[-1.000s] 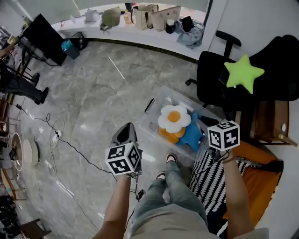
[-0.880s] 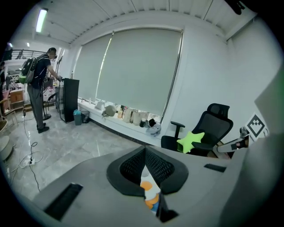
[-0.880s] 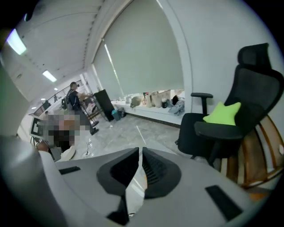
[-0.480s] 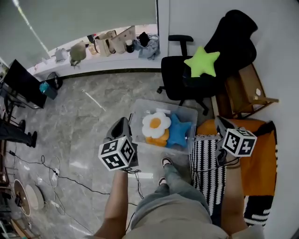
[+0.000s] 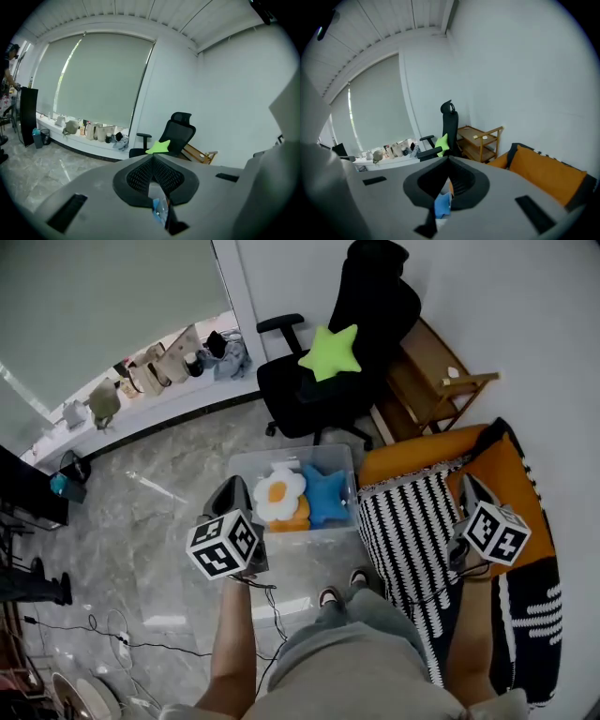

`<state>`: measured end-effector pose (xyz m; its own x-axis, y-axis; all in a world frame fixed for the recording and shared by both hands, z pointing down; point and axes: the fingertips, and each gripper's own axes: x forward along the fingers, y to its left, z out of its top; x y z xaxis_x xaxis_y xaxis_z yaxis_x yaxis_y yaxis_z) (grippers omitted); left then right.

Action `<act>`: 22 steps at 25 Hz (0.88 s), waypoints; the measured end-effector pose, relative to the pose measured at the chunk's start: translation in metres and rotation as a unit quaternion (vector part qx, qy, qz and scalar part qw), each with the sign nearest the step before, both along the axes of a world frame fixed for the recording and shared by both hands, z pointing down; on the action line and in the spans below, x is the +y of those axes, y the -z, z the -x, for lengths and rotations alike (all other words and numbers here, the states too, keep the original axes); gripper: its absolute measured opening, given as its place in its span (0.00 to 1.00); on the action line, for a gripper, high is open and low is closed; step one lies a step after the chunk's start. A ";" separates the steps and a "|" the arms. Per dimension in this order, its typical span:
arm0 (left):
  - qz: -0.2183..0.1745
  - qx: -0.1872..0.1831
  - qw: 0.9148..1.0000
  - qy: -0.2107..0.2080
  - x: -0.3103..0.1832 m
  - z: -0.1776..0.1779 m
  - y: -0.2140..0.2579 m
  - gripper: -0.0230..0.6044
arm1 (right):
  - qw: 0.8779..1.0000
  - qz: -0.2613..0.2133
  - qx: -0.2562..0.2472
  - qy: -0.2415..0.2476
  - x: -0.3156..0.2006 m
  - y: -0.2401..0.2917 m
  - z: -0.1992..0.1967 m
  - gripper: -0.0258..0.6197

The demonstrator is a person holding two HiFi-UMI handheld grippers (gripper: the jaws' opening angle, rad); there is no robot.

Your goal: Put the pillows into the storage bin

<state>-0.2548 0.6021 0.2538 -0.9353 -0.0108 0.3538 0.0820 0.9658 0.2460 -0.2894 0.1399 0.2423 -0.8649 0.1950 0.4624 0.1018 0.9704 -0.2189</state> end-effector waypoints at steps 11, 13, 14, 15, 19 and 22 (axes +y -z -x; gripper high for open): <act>0.005 0.016 1.000 -0.006 -0.040 -0.004 -0.004 0.05 | 0.999 -0.014 -0.031 -0.022 -0.056 0.010 -0.026 0.04; 0.005 0.020 1.000 -0.007 -0.043 -0.007 -0.008 0.05 | 0.999 -0.018 -0.035 -0.020 -0.058 0.013 -0.029 0.04; 0.004 0.022 1.000 -0.008 -0.045 -0.008 -0.009 0.05 | 0.999 -0.019 -0.035 -0.020 -0.059 0.014 -0.029 0.04; 0.004 0.023 1.000 -0.008 -0.047 -0.008 -0.011 0.05 | 0.999 -0.022 -0.034 -0.022 -0.061 0.015 -0.028 0.04; 0.000 0.023 1.000 -0.009 -0.053 -0.008 -0.013 0.05 | 0.999 -0.033 -0.034 -0.025 -0.069 0.018 -0.026 0.04; -0.002 0.022 1.000 -0.006 -0.052 -0.008 -0.013 0.05 | 0.998 -0.037 -0.033 -0.026 -0.071 0.020 -0.026 0.04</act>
